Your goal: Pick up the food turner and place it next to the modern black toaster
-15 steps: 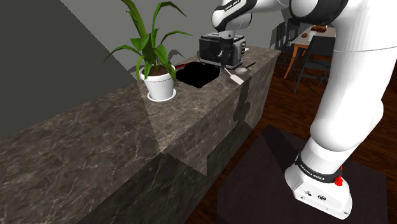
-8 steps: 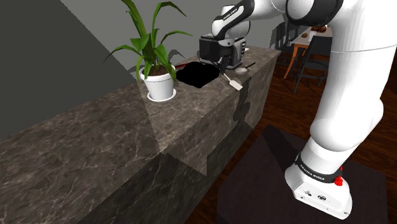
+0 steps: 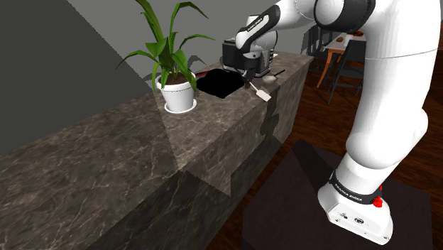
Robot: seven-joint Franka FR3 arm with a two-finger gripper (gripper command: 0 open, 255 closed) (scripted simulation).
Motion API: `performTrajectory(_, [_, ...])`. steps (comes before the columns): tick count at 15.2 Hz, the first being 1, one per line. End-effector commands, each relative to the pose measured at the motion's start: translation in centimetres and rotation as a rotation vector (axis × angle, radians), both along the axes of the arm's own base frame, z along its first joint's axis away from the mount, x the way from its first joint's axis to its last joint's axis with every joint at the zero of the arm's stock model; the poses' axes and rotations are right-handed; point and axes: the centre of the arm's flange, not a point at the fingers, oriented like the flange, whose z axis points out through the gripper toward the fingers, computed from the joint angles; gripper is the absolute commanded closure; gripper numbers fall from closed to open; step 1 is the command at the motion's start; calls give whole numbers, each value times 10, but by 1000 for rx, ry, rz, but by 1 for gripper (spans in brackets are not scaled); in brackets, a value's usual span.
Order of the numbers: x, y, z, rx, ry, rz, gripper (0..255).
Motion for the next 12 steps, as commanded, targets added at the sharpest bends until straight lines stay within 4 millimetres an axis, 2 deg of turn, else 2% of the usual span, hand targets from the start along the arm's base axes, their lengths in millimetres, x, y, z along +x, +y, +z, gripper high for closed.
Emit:
performTrajectory(1, [-3,0,-9,5,16,-3,255])
performTrajectory(6, [-3,0,-9,5,16,-3,255])
performTrajectory(7, [-3,-2,-9,5,16,-3,0])
performTrajectory(12, [-3,0,-9,5,16,-3,0])
